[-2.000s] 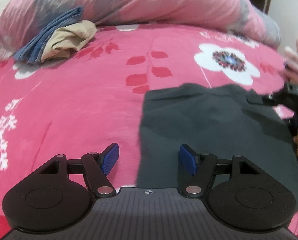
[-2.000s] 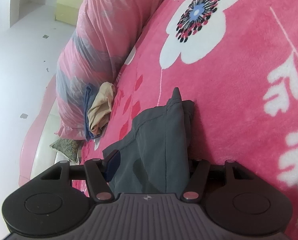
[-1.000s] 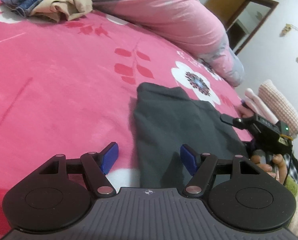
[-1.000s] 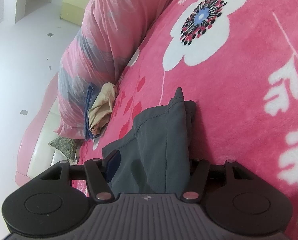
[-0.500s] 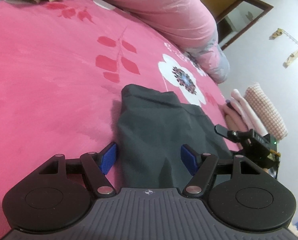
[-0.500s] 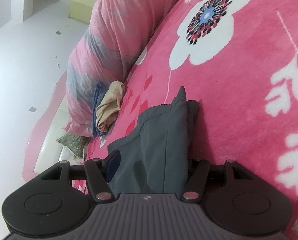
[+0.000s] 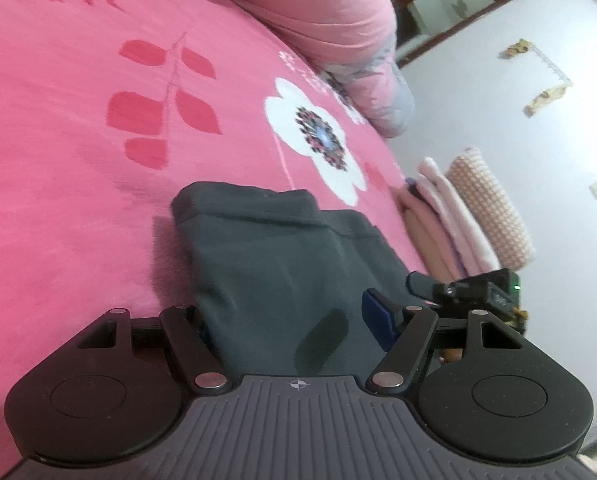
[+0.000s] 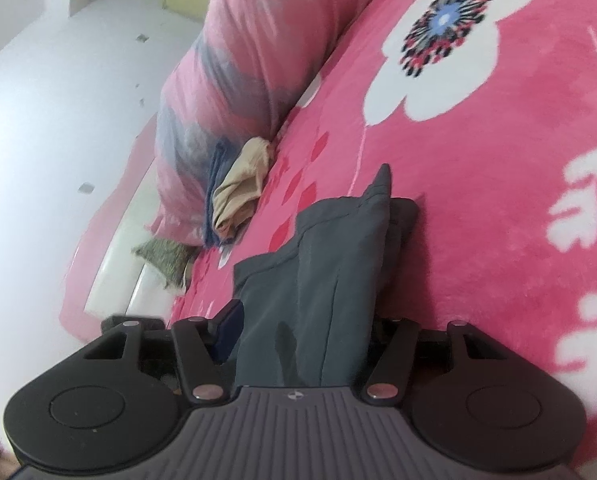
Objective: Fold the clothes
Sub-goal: 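Grasp the shorts' waistband with the left tool beside the right tool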
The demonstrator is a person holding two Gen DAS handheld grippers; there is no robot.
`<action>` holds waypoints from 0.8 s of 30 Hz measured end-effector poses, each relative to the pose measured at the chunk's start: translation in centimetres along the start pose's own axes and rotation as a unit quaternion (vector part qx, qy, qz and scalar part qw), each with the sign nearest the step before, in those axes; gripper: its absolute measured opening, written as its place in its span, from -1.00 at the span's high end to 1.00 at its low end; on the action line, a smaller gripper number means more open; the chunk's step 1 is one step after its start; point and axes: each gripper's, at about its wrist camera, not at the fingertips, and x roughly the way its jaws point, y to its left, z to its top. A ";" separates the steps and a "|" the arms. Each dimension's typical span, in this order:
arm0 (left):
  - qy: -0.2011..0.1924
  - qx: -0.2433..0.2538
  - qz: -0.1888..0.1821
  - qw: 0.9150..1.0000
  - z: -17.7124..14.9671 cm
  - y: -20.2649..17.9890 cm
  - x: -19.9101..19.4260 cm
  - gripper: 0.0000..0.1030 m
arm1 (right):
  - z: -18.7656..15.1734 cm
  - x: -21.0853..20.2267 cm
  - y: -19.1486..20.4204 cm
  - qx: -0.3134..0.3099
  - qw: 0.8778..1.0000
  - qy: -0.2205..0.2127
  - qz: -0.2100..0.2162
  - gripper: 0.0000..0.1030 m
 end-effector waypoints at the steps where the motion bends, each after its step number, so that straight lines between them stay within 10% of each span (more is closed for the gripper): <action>1: 0.001 0.001 -0.009 1.000 0.0 0.1 0.0 -0.35 | 0.1 0.0 0.1 -0.005 1.000 0.004 0.002 -0.13; 9: 0.001 0.002 -0.023 1.000 0.2 -0.2 1.4 -0.29 | 1.2 1.4 0.4 -0.022 0.999 0.030 -0.015 0.22; 18: -0.015 -0.008 0.005 1.000 0.0 -0.2 1.5 0.67 | 0.4 1.8 2.3 -0.058 0.995 0.020 -0.077 0.72; 24: -0.050 0.025 0.004 0.998 -0.3 -2.6 0.2 0.77 | -0.5 1.1 6.0 -0.101 0.988 -0.010 -0.117 0.76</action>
